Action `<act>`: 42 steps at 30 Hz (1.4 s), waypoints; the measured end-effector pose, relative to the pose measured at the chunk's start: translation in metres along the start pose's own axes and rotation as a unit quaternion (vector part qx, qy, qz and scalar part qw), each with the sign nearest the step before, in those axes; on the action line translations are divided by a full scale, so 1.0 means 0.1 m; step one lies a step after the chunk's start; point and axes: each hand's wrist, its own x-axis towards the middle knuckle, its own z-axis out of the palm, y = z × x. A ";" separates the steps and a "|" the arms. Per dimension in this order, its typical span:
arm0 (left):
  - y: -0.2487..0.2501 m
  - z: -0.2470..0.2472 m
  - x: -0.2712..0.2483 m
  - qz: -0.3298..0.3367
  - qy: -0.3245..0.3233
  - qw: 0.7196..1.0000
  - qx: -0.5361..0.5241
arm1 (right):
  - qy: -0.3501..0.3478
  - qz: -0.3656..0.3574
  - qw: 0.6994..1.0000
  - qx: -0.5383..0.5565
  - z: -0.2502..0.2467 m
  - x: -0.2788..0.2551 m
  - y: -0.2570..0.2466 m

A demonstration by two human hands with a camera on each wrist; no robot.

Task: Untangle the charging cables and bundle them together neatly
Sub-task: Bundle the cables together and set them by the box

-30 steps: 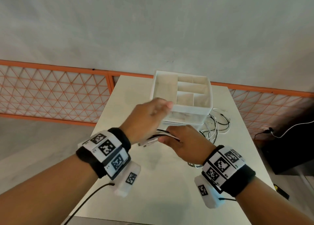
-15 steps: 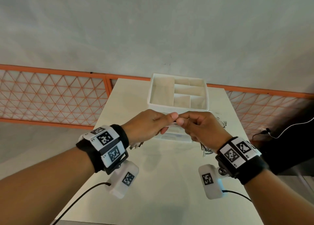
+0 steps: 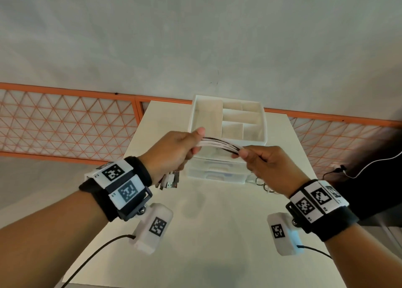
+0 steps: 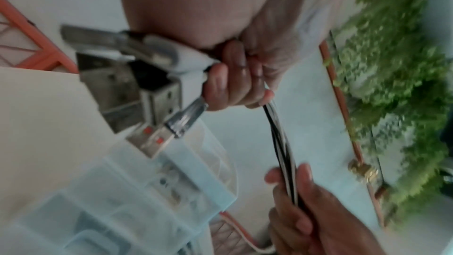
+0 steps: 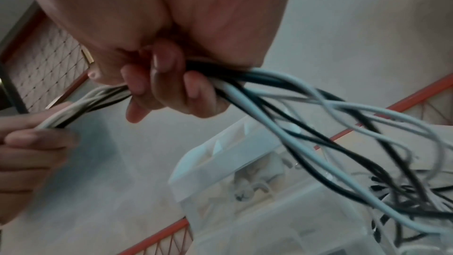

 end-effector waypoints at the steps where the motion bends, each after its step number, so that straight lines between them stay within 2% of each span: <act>1: 0.03 -0.02 -0.01 0.005 0.011 0.999 -0.030 | 0.017 0.003 1.000 0.019 -0.04 -0.01 0.01; 5: 0.12 0.03 0.01 0.021 0.038 0.987 -0.152 | 0.075 -0.063 0.989 0.113 -0.07 -0.02 -0.07; 8: 0.19 0.02 0.08 0.028 0.054 0.978 -0.199 | 0.064 -0.056 0.985 0.149 -0.09 0.01 -0.08; 11: 0.19 -0.01 0.09 0.036 0.052 0.979 -0.193 | 0.061 -0.051 0.985 0.155 -0.09 -0.01 -0.07; 16: 0.11 0.02 0.09 0.016 0.055 0.981 -0.188 | 0.124 -0.086 0.968 0.200 0.00 0.01 -0.21; 20: 0.07 0.22 0.07 0.005 0.059 0.988 -0.141 | 0.155 -0.130 0.958 0.204 0.18 0.08 -0.41; 23: 0.16 0.41 0.02 0.026 0.004 0.989 -0.147 | 0.183 -0.142 0.960 0.155 0.40 0.13 -0.52; 25: 0.22 0.51 -0.02 0.058 -0.044 0.983 -0.171 | 0.190 -0.181 0.963 0.064 0.57 0.14 -0.57; 27: 0.27 0.52 -0.06 0.064 -0.038 0.977 -0.201 | 0.194 -0.228 0.954 -0.032 0.67 0.15 -0.56; 30: 0.24 0.45 -0.02 0.021 0.028 0.970 -0.242 | 0.132 -0.239 0.957 -0.098 0.69 0.12 -0.48; 33: 0.20 0.34 0.06 -0.013 0.085 0.949 -0.304 | 0.079 -0.217 0.969 -0.089 0.71 -0.01 -0.43; 36: 0.20 0.22 0.08 0.005 0.103 0.949 -0.296 | 0.083 -0.102 0.991 -0.027 0.65 -0.06 -0.39; 38: 0.20 0.11 0.07 0.021 0.064 0.926 -0.372 | 0.056 -0.021 0.998 -0.004 0.55 -0.04 -0.30; 40: 0.18 0.02 0.05 0.041 0.000 0.898 -0.437 | 0.029 0.007 1.000 -0.002 0.48 -0.03 -0.17; 42: 0.15 0.02 0.00 0.033 -0.050 0.895 -0.443 | -0.001 0.022 1.000 0.009 0.45 -0.03 -0.12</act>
